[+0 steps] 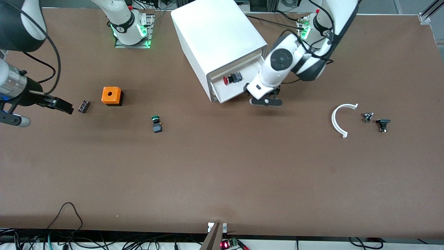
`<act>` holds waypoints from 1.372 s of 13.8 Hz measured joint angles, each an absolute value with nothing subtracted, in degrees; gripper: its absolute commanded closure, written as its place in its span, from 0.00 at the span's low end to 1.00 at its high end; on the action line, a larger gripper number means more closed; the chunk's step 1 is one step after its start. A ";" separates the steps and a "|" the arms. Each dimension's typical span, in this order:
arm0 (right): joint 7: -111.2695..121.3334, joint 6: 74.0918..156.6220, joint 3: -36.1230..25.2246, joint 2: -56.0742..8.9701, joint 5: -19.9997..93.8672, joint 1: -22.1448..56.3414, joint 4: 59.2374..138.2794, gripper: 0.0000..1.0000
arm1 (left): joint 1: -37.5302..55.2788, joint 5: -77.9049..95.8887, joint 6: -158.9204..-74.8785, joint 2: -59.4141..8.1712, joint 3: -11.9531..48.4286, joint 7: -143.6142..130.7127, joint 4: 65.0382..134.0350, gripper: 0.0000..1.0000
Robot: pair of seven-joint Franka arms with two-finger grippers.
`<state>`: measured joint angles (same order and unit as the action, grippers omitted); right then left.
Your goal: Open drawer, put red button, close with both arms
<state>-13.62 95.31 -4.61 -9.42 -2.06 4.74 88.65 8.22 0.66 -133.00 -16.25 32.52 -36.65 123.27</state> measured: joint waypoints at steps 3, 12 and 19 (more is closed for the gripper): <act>-7.07 92.63 -4.66 -8.71 -2.23 2.69 88.66 0.00 | 8.22 0.66 -132.97 -15.07 36.06 -36.79 125.60 0.00; -4.55 87.39 -2.03 -6.90 -4.51 2.37 87.65 0.00 | -2.74 0.04 -137.64 -10.18 29.64 -33.09 122.00 0.00; -3.94 94.11 -2.38 1.10 -4.50 2.33 99.32 0.00 | -6.62 1.07 -114.01 -0.22 13.10 -0.73 109.25 0.00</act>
<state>-3.94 94.11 -2.38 1.10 -4.50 2.33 99.32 -6.62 1.07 -114.01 -0.22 13.10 -0.73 109.25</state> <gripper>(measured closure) 0.000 0.000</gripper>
